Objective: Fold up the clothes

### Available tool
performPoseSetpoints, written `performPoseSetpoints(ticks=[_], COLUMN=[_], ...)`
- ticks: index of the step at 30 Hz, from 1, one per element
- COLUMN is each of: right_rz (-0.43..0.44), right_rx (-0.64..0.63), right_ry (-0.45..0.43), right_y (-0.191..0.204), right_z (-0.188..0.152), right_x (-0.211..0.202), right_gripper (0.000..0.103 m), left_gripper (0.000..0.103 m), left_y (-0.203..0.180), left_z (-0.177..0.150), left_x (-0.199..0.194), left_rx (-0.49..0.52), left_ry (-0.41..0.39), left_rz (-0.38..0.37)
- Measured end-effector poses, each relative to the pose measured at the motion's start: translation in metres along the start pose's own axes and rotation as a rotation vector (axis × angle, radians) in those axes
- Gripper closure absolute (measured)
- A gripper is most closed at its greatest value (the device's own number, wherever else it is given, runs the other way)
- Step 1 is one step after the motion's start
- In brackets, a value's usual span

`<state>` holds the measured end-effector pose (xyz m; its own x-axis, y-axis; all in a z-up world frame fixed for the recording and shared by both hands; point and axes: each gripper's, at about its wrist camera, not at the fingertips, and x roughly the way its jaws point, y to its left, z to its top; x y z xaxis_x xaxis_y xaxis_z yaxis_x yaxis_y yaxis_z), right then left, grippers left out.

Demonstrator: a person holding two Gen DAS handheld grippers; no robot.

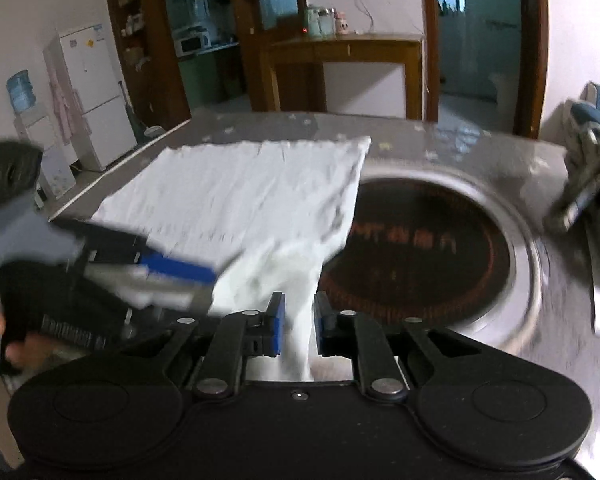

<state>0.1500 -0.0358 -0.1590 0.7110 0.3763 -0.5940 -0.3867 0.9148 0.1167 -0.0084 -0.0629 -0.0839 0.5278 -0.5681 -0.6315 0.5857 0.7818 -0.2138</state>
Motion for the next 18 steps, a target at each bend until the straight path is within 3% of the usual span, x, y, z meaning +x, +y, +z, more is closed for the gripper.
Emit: performPoseSetpoints(ticks=[5, 9, 12, 15, 18], right_rz=[0.047, 0.044, 0.034, 0.013, 0.031], right_rx=[-0.035, -0.100, -0.118, -0.142, -0.154], right_ry=[0.081, 0.139, 0.146, 0.098, 0.049], right_y=[0.003, 0.010, 0.013, 0.025, 0.043], right_z=[0.015, 0.013, 0.015, 0.018, 0.020], right_x=[0.056, 0.077, 0.074, 0.055, 0.039], right_gripper=[0.086, 0.086, 0.086, 0.086, 0.086], left_gripper=[0.042, 0.042, 0.042, 0.042, 0.042], left_y=[-0.003, -0.005, -0.004, -0.002, 0.005], left_z=[-0.009, -0.015, -0.023, -0.031, -0.044], left_x=[0.005, 0.003, -0.019, -0.045, -0.081], left_rx=[0.041, 0.046, 0.047, 0.030, -0.028], left_ry=[0.025, 0.030, 0.001, -0.033, -0.081], left_rz=[0.039, 0.041, 0.073, 0.124, 0.222])
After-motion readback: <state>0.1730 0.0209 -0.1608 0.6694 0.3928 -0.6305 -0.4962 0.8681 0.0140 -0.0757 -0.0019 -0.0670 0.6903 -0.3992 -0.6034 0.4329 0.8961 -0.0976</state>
